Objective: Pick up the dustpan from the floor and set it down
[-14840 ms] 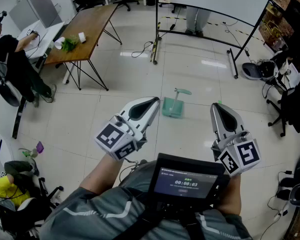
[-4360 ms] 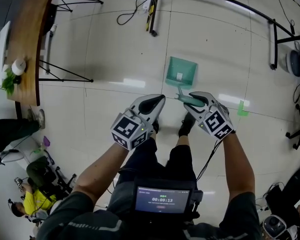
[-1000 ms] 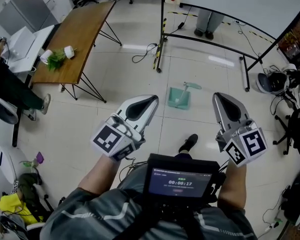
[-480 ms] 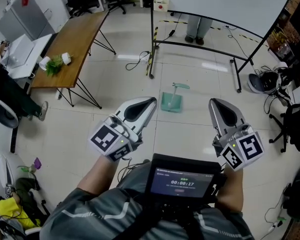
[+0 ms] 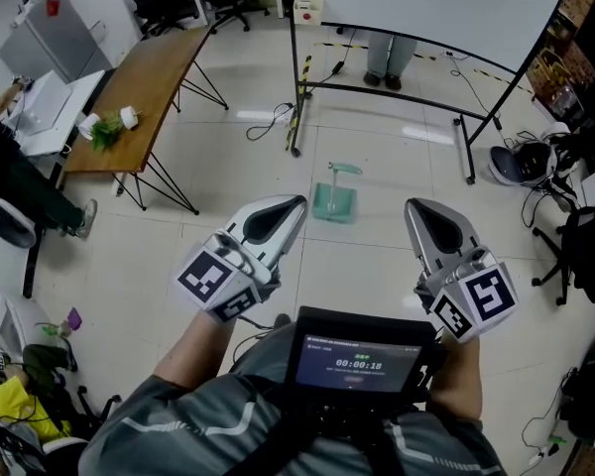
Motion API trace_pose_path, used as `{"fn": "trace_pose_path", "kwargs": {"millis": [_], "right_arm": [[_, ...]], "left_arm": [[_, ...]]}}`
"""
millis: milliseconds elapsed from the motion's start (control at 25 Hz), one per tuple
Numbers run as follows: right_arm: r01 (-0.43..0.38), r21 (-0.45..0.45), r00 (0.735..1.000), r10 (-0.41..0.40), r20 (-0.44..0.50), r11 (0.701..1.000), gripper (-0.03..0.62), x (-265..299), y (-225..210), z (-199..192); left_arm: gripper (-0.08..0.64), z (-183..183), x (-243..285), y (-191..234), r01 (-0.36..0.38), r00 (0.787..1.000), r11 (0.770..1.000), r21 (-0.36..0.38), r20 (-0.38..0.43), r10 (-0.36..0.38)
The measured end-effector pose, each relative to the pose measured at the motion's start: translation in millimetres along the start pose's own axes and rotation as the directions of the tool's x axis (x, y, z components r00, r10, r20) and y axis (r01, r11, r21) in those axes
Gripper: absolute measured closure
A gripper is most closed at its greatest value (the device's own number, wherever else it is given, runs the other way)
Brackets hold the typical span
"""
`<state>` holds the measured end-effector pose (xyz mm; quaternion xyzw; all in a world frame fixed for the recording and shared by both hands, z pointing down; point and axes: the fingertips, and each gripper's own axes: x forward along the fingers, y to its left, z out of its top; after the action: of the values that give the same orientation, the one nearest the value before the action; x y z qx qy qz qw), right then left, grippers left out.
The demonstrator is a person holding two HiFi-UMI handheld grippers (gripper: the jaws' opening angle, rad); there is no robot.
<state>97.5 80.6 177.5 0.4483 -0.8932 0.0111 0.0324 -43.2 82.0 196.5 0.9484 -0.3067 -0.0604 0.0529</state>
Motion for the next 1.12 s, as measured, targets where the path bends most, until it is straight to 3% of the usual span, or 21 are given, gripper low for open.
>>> {"fn": "trace_pose_path", "kwargs": {"millis": [560, 1120], "right_arm": [[-0.003, 0.006, 1.0, 0.003, 0.005, 1.0, 0.572, -30.8, 5.8, -3.2], [0.01, 0.003, 1.0, -0.01, 0.002, 1.0, 0.572, -38.9, 12.9, -2.1]], "left_arm": [[0.534, -3.7, -2.9, -31.2, 0.012, 1.0, 1.0, 0.007, -0.006, -0.012], [0.534, -2.7, -11.6, -36.2, 0.007, 1.0, 1.0, 0.014, 0.001, -0.007]]}}
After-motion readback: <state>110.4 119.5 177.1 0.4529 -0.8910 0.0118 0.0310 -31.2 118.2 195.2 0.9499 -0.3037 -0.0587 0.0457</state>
